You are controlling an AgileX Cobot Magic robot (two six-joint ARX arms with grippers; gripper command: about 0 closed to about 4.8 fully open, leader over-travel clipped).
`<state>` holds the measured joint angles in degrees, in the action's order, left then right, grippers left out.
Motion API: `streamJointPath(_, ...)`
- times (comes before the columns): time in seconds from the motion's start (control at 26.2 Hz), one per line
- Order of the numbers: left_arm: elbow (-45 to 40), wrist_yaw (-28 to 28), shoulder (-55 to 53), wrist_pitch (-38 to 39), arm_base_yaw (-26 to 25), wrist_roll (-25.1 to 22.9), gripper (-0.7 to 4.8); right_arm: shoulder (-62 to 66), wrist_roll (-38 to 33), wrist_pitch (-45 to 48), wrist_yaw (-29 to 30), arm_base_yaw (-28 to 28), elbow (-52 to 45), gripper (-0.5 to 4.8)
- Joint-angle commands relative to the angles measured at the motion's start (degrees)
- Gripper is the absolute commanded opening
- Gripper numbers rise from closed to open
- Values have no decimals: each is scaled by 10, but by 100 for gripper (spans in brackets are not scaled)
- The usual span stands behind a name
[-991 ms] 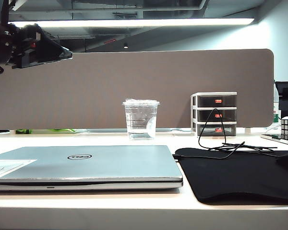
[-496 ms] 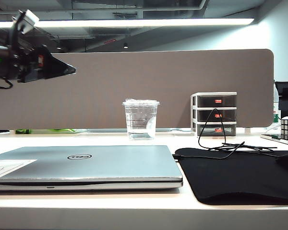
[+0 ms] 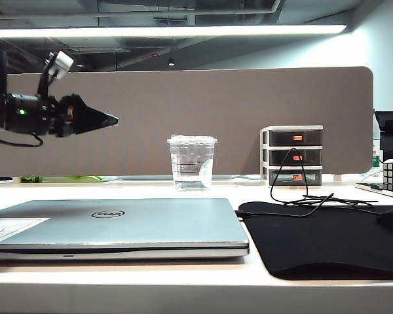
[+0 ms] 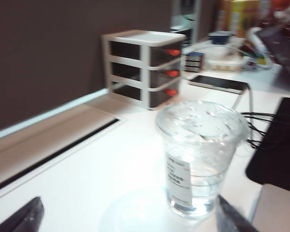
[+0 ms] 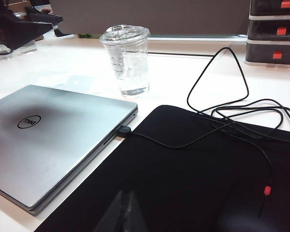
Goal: Pick up the coffee cup and place it over the laptop.
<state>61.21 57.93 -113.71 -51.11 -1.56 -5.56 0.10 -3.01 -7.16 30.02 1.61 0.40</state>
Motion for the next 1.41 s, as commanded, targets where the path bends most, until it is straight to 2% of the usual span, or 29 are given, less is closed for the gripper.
streamJointPath(0.04, 36, 54, -28, 16, -2, 0, 479, 0, 1, 5, -5, 0, -4, -6)
streamJointPath(0.15, 81, 80, -64, 37, -1, 0, 479, 0, 1, 5, -6, 0, -4, -6)
streamJointPath(0.3, 104, 82, -86, 46, -1, -1, 479, 0, 1, 5, -6, 0, -4, -6)
streamJointPath(0.5, 104, 28, -88, 46, 0, -15, 479, 0, 1, 5, -6, 0, -4, -6)
streamJointPath(0.61, 104, 18, -88, 31, 2, -12, 479, 0, 1, 5, -6, 0, -4, -6)
streamJointPath(0.72, 104, 21, -89, 31, 11, 40, 479, 0, 1, 5, -6, 0, -4, -6)
streamJointPath(0.76, 104, 24, -89, 30, 16, 37, 479, 0, 1, 5, -6, 0, -4, -6)
streamJointPath(0.88, 105, 48, -89, 32, 26, -16, 479, 0, 1, 5, -5, 0, -4, -6)
streamJointPath(0.99, 114, 70, -93, 46, 35, -39, 479, 0, 1, 5, -6, 0, -4, -6)
streamJointPath(1.41, 225, 126, -183, 140, 54, -45, 479, 0, 1, 5, -5, 0, -4, -6)
